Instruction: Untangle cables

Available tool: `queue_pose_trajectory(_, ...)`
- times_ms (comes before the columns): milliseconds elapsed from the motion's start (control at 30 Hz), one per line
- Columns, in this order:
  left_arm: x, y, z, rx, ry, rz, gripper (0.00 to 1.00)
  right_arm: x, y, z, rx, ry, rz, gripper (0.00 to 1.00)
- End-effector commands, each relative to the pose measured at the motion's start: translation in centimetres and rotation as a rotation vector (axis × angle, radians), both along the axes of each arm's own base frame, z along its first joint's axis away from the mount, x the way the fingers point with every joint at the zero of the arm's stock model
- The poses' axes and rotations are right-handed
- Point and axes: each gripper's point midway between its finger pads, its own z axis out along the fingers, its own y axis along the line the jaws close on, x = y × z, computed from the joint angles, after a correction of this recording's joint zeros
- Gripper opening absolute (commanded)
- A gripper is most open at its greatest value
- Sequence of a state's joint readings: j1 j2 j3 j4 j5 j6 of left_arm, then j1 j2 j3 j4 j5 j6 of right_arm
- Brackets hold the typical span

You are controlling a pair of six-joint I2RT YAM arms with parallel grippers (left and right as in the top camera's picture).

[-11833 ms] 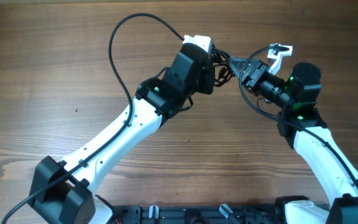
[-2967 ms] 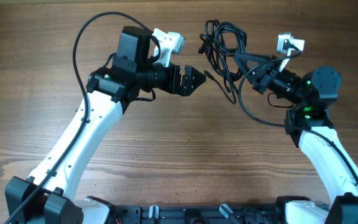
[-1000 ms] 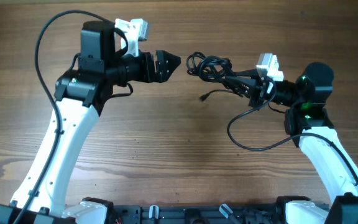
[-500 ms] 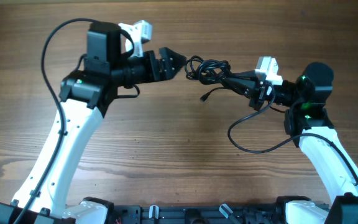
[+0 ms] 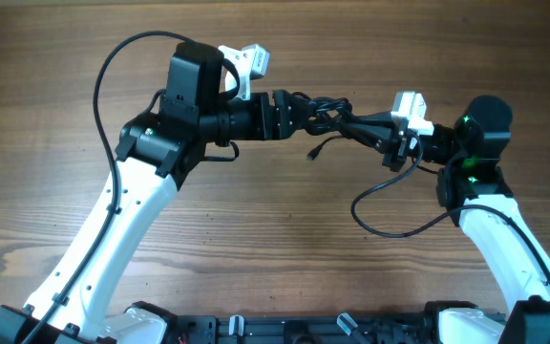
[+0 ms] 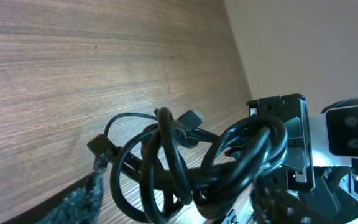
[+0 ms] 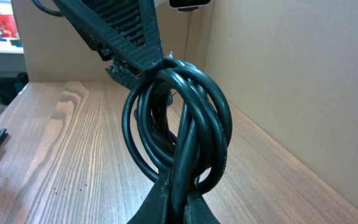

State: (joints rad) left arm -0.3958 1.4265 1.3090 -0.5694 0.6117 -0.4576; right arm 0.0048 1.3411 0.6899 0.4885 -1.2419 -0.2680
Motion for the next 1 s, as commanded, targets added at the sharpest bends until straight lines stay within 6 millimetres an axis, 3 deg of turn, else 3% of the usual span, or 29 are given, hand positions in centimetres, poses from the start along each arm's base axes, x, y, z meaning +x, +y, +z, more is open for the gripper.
queue_pose_trajectory(0,0.5,0.2,0.7,0.008,-0.03,0.023,0.74,-0.5,0.1,0.4,0.0,-0.026,0.037,0.04)
queue_pose_trajectory(67,0.7,0.2,0.8,0.008,-0.042,0.028,0.77,-0.5,0.1,0.4,0.0,-0.021,0.037,0.04)
queue_pose_trajectory(167,1.0,0.1,1.3,-0.002,-0.064,0.029,0.93,-0.5,0.1,0.3,0.0,-0.02,0.037,0.04)
queue_pose_trajectory(267,1.2,0.1,1.6,-0.009,-0.08,0.029,0.94,-0.5,0.1,0.3,-0.001,-0.022,0.037,0.04)
queue_pose_trajectory(333,1.3,0.1,1.6,-0.007,-0.085,0.034,0.89,-0.5,0.1,0.3,-0.001,-0.023,0.037,0.05)
queue_pose_trajectory(367,1.5,0.2,1.5,0.001,-0.086,0.044,0.82,-0.5,0.1,0.3,-0.001,-0.023,0.037,0.04)
queue_pose_trajectory(567,1.8,0.6,1.3,0.016,-0.089,0.066,0.78,-0.5,0.1,0.3,-0.001,-0.023,0.037,0.04)
queue_pose_trajectory(633,2.0,0.8,1.2,0.02,-0.082,0.087,0.67,-0.5,0.1,0.3,-0.001,-0.023,0.037,0.04)
queue_pose_trajectory(800,2.3,1.2,1.0,0.034,-0.07,0.12,0.66,-0.5,0.1,0.3,-0.001,-0.023,0.037,0.04)
queue_pose_trajectory(967,2.1,1.3,0.6,0.042,-0.056,0.12,0.59,-0.5,0.1,0.4,-0.001,-0.024,0.037,0.04)
